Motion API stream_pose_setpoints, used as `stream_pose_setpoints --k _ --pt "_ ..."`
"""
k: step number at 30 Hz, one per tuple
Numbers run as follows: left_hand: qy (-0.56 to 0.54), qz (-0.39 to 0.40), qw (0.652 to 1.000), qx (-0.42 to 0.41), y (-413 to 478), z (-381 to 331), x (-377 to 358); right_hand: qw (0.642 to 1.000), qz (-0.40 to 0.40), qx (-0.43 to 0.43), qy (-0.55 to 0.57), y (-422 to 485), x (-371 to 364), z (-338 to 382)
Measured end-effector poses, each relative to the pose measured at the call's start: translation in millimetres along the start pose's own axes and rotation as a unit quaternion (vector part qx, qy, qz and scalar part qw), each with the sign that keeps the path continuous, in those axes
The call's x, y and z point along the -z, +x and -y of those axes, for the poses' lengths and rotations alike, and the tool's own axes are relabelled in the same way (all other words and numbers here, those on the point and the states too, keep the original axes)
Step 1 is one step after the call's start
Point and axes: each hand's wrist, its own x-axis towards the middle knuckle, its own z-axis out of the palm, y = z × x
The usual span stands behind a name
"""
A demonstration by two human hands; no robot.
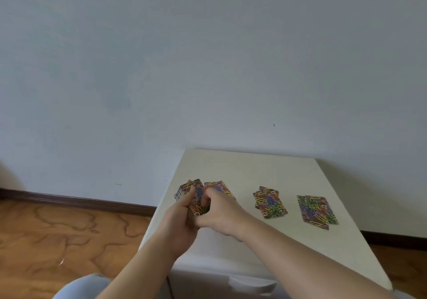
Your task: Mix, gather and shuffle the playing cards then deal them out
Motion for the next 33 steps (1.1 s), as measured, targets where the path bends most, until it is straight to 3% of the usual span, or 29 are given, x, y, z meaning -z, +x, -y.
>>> stream_pose_setpoints --k 3,6,9,12,18,23,27,33 --pt "0.029 -0.019 0.999 -0.029 -3.3 -2.9 6.3 0.999 -0.029 -0.004 -0.022 3.2 -11.5 5.5" --pt "0.071 -0.099 0.981 -0.149 -5.8 -4.5 5.8 0.998 -0.046 0.012 -0.046 4.9 -20.8 10.1" --pt "0.136 -0.234 0.899 -0.345 -10.2 -16.2 10.7 0.994 -0.069 0.028 -0.074 7.3 -26.1 8.5" --pt "0.177 -0.25 0.857 -0.414 -9.8 -19.9 13.4 0.986 -0.085 0.046 -0.135 8.5 -33.5 -0.3" --pt "0.286 -0.183 0.85 -0.402 -1.7 -0.4 -2.7 0.959 -0.057 0.059 -0.27 -1.7 -46.3 -26.7" --pt "0.315 -0.137 0.855 -0.388 -8.3 13.3 -11.3 0.982 -0.102 0.065 -0.147 -12.3 -18.7 -33.0" --pt "0.369 -0.066 0.837 -0.399 -20.3 34.8 -12.3 0.991 -0.121 0.024 -0.055 -34.3 8.5 -51.3" --pt "0.406 0.009 0.852 -0.33 -24.0 73.0 -20.3 0.986 -0.164 -0.033 0.016 -73.6 21.1 -86.3"
